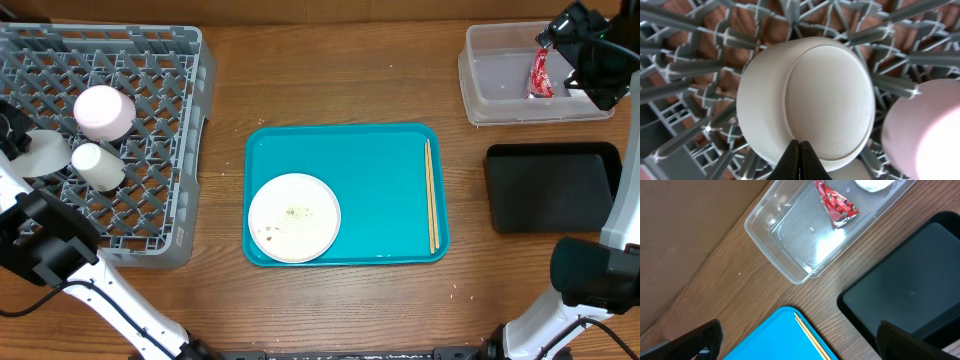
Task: Sort waste into correct bins and load items into the dishwasher
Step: 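Open the left gripper and adjust the bowl in the rack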
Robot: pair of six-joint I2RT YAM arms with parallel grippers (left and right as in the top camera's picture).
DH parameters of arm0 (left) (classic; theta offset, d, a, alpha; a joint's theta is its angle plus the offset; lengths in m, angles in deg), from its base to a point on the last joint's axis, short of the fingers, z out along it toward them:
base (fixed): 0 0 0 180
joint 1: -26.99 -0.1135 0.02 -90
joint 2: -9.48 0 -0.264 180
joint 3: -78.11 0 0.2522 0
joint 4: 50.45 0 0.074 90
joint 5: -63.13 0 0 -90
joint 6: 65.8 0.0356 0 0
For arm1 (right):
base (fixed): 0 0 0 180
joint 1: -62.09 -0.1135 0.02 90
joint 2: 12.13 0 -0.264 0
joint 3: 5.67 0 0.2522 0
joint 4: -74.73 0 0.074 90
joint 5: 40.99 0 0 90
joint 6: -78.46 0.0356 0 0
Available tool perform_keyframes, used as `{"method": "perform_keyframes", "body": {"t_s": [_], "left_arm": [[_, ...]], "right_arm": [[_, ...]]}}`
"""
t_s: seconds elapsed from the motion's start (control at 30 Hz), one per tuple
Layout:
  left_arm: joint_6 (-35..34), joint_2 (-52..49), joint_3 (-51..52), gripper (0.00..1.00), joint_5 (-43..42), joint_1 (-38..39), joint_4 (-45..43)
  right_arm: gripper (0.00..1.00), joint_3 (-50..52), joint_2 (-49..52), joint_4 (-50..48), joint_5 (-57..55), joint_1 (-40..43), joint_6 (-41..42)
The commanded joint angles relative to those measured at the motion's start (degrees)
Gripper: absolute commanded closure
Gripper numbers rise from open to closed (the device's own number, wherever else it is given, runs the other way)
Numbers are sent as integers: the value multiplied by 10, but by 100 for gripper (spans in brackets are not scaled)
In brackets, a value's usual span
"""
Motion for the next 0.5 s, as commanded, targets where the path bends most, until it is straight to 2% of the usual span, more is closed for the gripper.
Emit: {"method": "perform_keyframes", "body": {"t_s": [0.0,0.27,0.47], "left_arm": [[9,-4,9,96,28,-1,14],[-16,0,-1,96,38,-17,67],[-15,14,-65,96,19,-35,117]], "right_arm": [[0,-5,0,-2,1,1,3],[0,-5,0,-2,1,1,3],[0,-5,0,-2,1,1,3]]}}
